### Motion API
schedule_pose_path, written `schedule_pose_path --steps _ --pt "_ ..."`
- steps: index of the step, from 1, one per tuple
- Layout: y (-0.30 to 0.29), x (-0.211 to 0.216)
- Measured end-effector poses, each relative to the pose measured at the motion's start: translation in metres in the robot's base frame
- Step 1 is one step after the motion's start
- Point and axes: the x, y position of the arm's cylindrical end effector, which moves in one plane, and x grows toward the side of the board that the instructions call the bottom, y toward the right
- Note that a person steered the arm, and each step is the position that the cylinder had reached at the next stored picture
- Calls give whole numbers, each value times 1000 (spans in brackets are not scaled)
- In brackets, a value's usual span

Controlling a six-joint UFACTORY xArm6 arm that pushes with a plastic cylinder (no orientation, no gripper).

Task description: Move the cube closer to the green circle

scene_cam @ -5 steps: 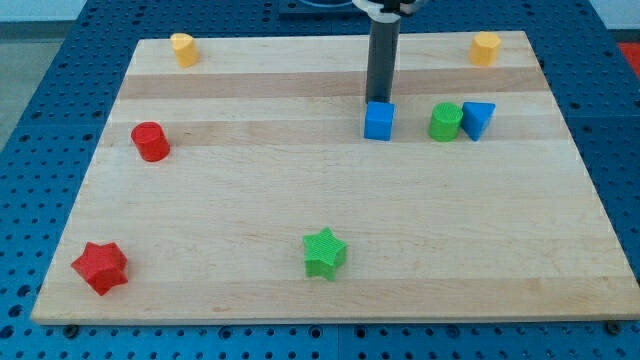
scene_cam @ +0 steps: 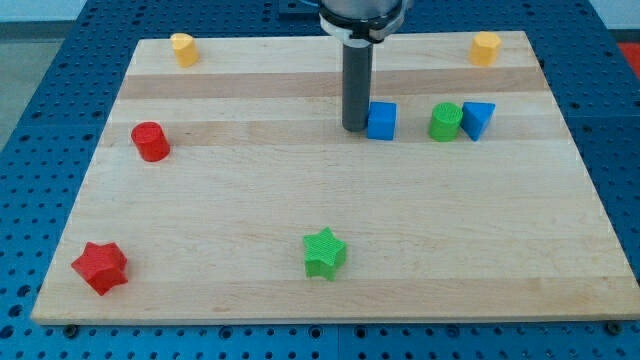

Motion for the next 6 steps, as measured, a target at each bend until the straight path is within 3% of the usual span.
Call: schedule_pose_path --steps 6 --pt "24 -3"
